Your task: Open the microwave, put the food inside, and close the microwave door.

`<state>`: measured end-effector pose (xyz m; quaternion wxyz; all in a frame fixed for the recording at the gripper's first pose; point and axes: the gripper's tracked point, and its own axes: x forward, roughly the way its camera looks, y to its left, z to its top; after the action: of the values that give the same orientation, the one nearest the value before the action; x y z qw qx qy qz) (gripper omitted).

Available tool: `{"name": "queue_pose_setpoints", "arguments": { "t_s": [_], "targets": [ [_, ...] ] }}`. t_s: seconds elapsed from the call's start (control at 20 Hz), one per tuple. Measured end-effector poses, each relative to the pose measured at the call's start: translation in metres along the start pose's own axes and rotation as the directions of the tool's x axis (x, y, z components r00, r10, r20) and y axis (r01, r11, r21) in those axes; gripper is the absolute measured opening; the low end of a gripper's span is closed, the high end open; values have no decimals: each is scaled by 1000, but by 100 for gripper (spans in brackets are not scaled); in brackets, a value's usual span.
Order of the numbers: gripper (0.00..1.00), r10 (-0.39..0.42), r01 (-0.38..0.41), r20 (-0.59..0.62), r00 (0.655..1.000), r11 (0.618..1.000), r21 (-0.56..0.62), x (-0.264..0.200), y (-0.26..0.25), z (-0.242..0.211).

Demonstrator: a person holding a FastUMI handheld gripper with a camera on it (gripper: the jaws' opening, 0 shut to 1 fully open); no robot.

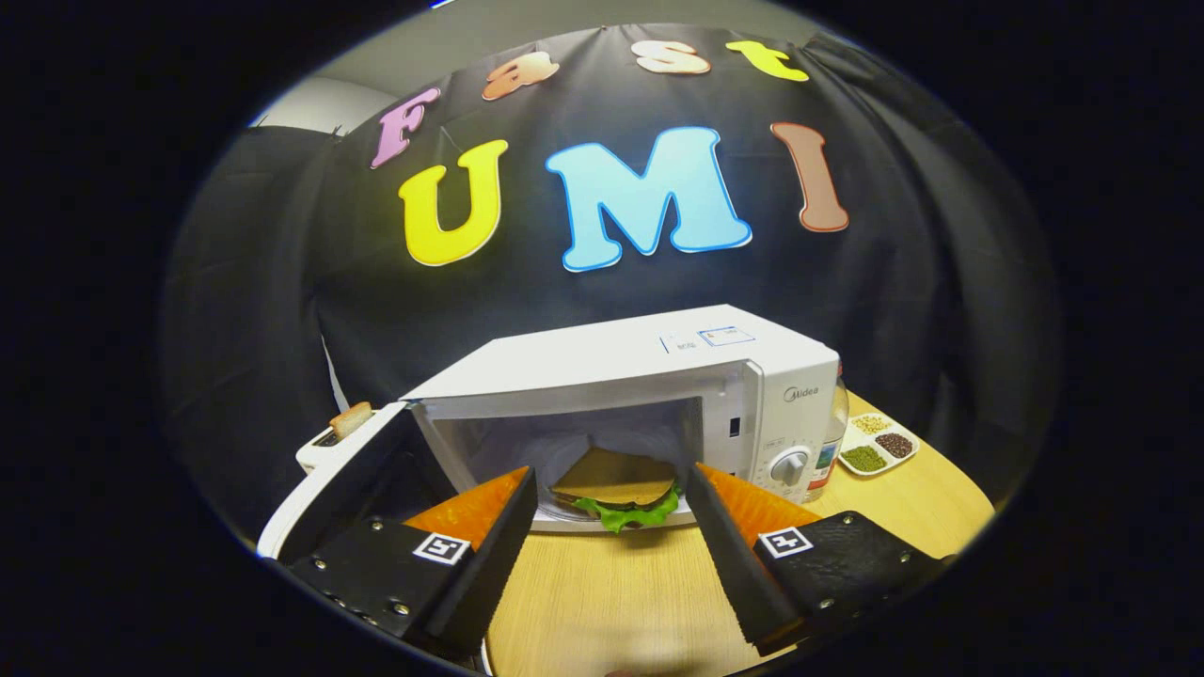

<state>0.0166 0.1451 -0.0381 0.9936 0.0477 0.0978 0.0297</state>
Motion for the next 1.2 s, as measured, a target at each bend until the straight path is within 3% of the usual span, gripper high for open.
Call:
{"name": "queue_pose_setpoints", "arguments": {
  "t_s": [0.65, 0.95, 1.2],
  "targets": [
    [98, 168, -162, 71, 983, 983, -82, -137, 112, 0],
    [98, 292, -279, 86, 953, 950, -141, -182, 181, -12],
    [98, 400, -388, 32, 916, 904, -176, -205, 233, -40]
  ]
}}
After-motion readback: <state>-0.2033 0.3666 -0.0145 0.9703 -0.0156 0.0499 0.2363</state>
